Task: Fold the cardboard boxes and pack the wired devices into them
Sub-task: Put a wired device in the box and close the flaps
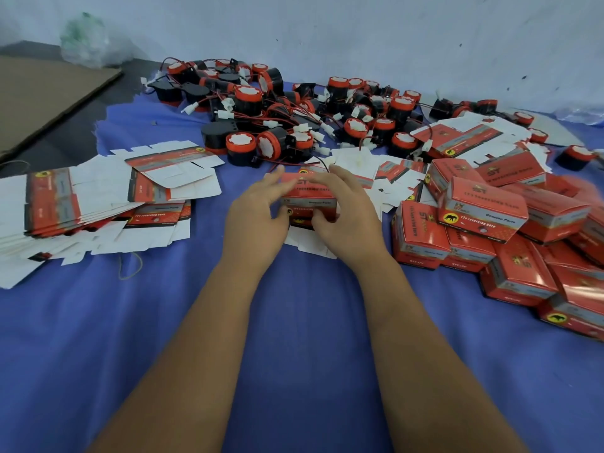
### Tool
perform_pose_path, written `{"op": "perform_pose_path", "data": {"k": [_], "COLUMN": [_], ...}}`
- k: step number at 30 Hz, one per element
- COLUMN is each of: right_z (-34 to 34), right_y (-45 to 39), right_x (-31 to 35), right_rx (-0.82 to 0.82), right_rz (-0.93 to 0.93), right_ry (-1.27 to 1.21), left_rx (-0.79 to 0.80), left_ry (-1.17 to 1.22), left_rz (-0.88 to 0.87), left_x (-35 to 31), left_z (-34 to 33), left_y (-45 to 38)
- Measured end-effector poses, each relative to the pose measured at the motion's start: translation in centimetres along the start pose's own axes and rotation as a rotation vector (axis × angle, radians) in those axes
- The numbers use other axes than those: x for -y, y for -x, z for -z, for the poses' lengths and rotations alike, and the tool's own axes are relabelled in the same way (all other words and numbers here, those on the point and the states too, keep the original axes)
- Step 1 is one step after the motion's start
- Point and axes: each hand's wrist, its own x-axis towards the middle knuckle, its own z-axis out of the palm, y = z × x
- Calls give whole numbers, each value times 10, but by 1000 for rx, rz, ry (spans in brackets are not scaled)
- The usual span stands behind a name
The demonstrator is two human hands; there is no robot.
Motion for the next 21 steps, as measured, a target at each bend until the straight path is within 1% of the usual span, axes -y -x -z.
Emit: {"op": "perform_pose_path", "data": {"k": [2,4,7,10,12,14,18,21], "right_z": [1,0,-2,-9,-12,-10,1,15], "right_y": [0,-1,-3,-6,-6,-4,-4,-3], "right_x": [2,1,-2,0,4,5,13,24], "right_rx": [-12,-17,-39,-39,-9,-20,-127,-293], "right_rz": [19,11,-24,-133,-171,-129,-97,-74], "right_ry": [37,52,38,-49,-103,-107,-56,1], "left_rx": [-116,-160,-116,-78,-56,-52,-45,-52], "left_ry": [19,-49,-156,-232,-206,-129,-46,-52], "left_rz": [21,-6,-74,-40,-11,-2,-83,-97], "left_x": [0,-1,-1,-2,-3,-3,-9,-12], "left_z": [2,2,0,-2,-4,-5,-4,-7], "left_y": [1,3,1,-2,-2,-1,0,2]}}
